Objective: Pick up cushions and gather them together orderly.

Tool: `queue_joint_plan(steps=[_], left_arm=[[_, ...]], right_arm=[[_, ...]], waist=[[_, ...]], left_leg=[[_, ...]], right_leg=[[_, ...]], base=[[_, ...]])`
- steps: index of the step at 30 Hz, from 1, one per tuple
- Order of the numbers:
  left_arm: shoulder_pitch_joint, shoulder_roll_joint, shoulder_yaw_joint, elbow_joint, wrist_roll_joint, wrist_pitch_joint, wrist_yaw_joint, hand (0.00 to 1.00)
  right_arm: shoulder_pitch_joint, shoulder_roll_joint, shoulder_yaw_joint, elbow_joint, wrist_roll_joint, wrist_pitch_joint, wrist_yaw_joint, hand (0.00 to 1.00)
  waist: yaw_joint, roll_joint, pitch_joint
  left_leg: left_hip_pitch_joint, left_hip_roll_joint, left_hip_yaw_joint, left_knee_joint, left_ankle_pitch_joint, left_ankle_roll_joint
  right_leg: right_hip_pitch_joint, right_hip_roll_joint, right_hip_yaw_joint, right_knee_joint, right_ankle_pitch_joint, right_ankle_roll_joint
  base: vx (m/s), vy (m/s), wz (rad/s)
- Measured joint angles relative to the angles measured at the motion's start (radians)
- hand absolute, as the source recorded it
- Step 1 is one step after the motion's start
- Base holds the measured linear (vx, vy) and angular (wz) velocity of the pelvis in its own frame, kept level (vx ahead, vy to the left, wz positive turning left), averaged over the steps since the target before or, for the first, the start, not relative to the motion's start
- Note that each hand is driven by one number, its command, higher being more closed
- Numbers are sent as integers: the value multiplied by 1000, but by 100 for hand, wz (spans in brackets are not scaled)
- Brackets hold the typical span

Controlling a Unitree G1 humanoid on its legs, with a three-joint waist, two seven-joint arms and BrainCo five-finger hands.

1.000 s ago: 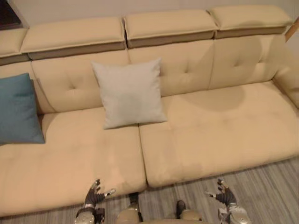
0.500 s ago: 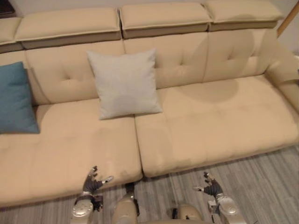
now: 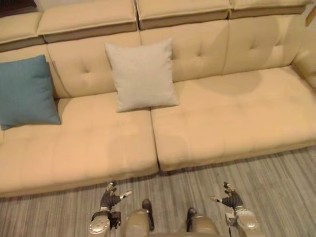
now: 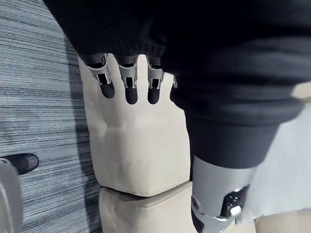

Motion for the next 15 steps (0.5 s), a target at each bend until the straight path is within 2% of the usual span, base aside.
queue_joint_plan(steps=[4,6,7,8,9,10,11,12,13,14,15], left_arm=[[-6,1,-1,0,1,1,0,0],[-1,3,0,0,1,1,-1,0],[-2,5,1,-2,1,1,-1,0],[-2,7,2,-4,1,1,0,0],[1,7,7,-19,-1,2,0,0],[1,7,18,-32,-2,3,-1,0],[1,2,29,-46,-2,3,-1,0],[1,14,34,-54,-12,4,-1,0],[-5,14,31,-54,-13,7,-1,0],[-16,14,23,-61,-14,7,-1,0],[-21,13,20,-65,-20,7,-1,0]], right_arm=[[-1,8,-5,-5,2,0,-1,0],[-1,14,-9,-6,10,0,-2,0],[-8,25,-26,-7,12,0,-2,0],[-11,27,-28,-9,14,0,-2,0],[-29,28,-26,-9,29,2,-2,0],[-40,30,-27,-10,50,1,-2,0],[-50,33,-28,-10,63,1,-3,0],[-56,35,-29,-6,93,1,-4,0],[-62,32,-38,-4,99,1,-4,0],[-75,30,-49,3,116,1,-9,0],[-85,27,-46,7,132,0,-9,0]], waist=[[-23,-3,-5],[-23,-3,-5],[-30,-4,-4],[-37,-3,-4],[-46,1,-5],[-49,5,-4],[-49,6,-4],[-47,0,-5],[-49,-1,-6],[-59,8,-4],[-59,21,-12]], left_leg=[[25,-21,54,-49,5,1],[41,-18,99,-49,-1,8],[44,-9,154,-25,-21,11],[44,2,183,-14,-33,11],[47,46,276,13,-57,3],[51,77,333,26,-66,4],[60,118,399,37,-70,14],[103,136,522,53,-82,15],[120,145,554,60,-87,16],[164,174,636,86,-101,10],[203,196,691,108,-119,-11]], right_leg=[[-7,-3,78,-72,60,12],[-24,10,148,-89,84,11],[-51,31,214,-92,109,16],[-61,40,232,-97,124,10],[-93,79,211,-130,204,-24],[-101,104,160,-164,256,-71],[-103,109,67,-183,263,-124],[-107,94,-170,-167,203,-183],[-101,81,-239,-161,195,-188],[-87,38,-467,-117,166,-222],[-74,12,-623,-74,131,-237]], base=[[-57,131,-57],[-1,52,-115],[11,49,-128],[30,51,-216],[21,29,-206],[31,-35,-237],[42,-81,-237],[58,-98,-216],[86,-105,-245],[107,-142,-238],[116,-175,-236]])
